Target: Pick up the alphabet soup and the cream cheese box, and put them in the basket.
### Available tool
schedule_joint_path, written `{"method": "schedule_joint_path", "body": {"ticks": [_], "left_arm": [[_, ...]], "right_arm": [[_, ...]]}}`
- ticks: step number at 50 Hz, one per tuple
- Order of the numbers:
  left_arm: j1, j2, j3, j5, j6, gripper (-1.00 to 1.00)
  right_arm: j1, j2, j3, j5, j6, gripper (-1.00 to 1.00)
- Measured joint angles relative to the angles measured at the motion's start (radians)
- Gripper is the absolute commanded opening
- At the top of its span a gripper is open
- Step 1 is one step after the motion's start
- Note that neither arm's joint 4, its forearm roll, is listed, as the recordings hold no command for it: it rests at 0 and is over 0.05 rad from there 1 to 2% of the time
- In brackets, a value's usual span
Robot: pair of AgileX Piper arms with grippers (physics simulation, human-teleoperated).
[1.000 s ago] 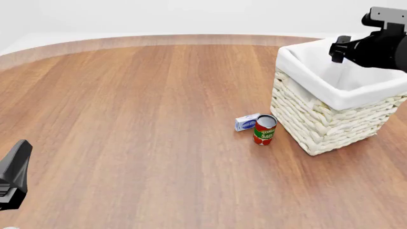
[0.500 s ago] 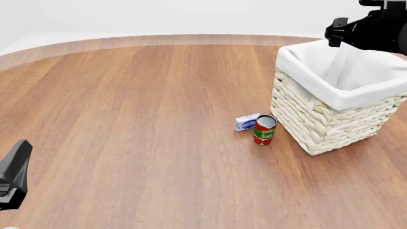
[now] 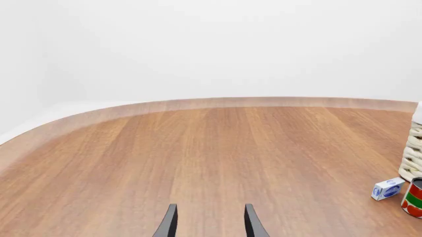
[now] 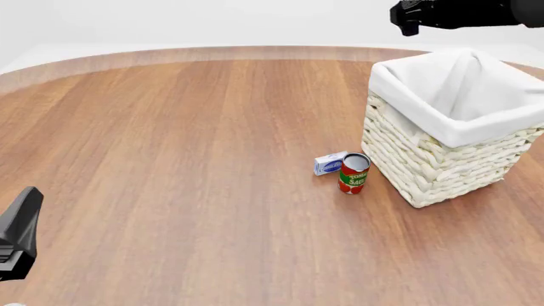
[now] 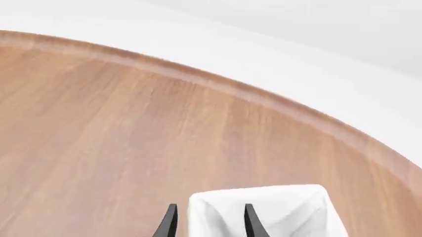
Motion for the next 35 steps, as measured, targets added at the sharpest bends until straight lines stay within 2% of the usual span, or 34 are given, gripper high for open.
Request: {"method": "schedule_joint_path", "body": {"ticks": [19, 35], "left_arm": [[0.0, 0.0, 0.0, 0.0, 0.0, 1.0], [0.0, 0.0, 0.0, 0.0, 0.0, 1.0]], "right_arm": [[0.172, 0.127, -0.251, 0.236, -0.128, 1.0], [0.243, 0.29, -0.498, 0.441, -0.256, 1.0]]}}
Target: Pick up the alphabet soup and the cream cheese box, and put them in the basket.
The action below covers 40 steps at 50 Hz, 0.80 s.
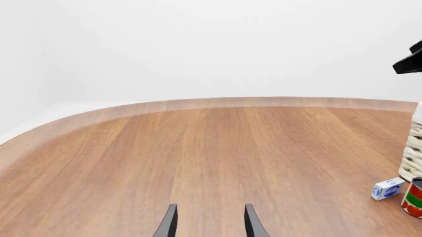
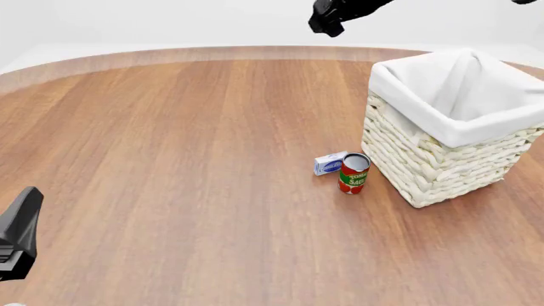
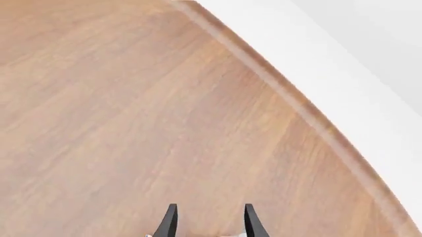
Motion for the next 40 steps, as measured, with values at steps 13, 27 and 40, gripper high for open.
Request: {"method": "schedule_joint_path", "body": {"ticks": [13, 27, 40], "left_arm": [[0.0, 0.0, 0.0, 0.0, 0.0, 1.0], [0.0, 0.0, 0.0, 0.0, 0.0, 1.0], [0.0, 0.0, 0.0, 0.0, 0.0, 1.0]], "right_arm": [[0.027, 0.136, -0.196, 0.162, -0.086, 1.0], [0.038, 0.264, -0.366, 0.294, -0.171, 1.0], [0.034, 0.351, -0.464, 0.374, -0.267, 1.0]]}}
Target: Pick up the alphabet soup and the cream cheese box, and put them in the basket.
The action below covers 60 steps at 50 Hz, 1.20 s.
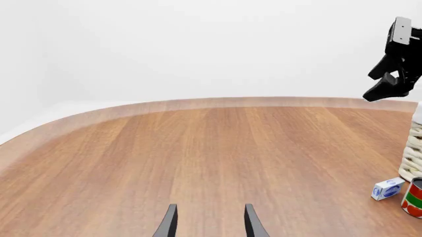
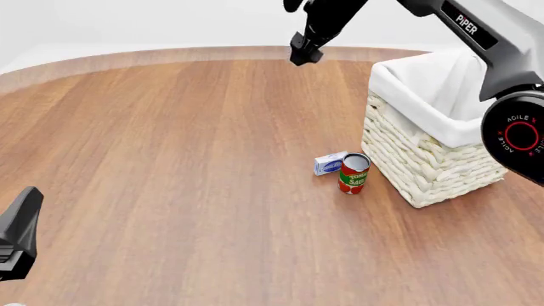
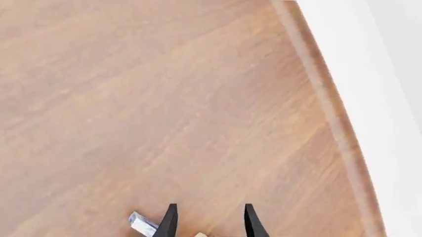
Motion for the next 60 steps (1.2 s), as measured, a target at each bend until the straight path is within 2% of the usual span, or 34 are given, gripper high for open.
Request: {"method": "schedule_joint_path", "body": {"ticks": [8, 20, 35, 60], "left_arm": [[0.0, 0.0, 0.0, 0.0, 0.0, 1.0], [0.0, 0.0, 0.0, 0.0, 0.0, 1.0], [0.0, 0.0, 0.0, 0.0, 0.0, 1.0], [0.0, 0.0, 0.0, 0.0, 0.0, 1.0]], "right_arm": [[0.0, 0.029, -0.009, 0.017, -0.05, 1.0], [0.008, 0.042, 0.037, 0.003, -0.113, 1.0], [0.021, 0.007, 0.202, -0.073, -0.192, 1.0], [-0.005, -0.025, 0.44, -0.221, -0.343, 1.0]]}}
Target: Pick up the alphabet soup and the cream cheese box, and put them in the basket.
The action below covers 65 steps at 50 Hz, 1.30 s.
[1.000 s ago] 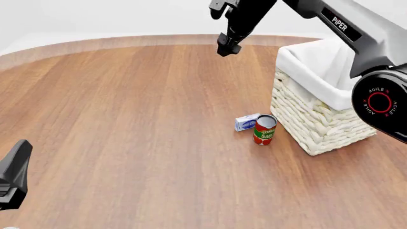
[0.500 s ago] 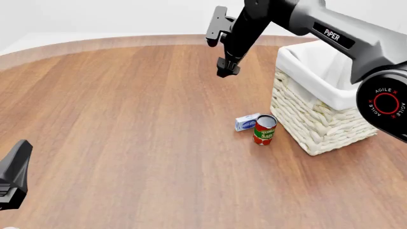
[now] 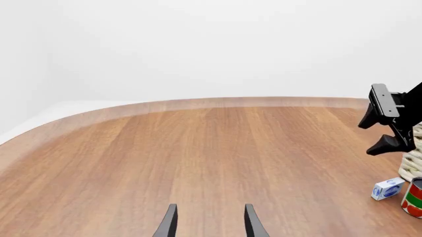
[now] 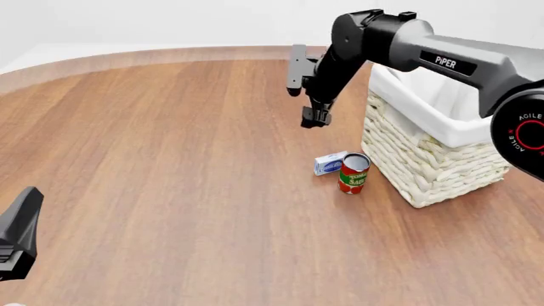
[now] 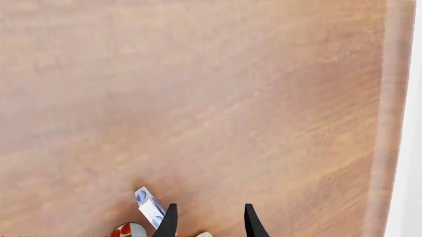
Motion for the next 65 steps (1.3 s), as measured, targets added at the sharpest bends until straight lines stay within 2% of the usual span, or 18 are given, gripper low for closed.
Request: {"method": "schedule_joint_path", "body": {"ticks": [27, 65], "left_arm": [[0.0, 0.0, 0.0, 0.0, 0.0, 1.0], [0.0, 0.0, 0.0, 0.0, 0.0, 1.0]], "right_arm": [[0.018, -0.041, 0.174, -0.1, -0.088, 1.0], [0.032, -0.044, 0.304, -0.174, -0.172, 1.0]]}}
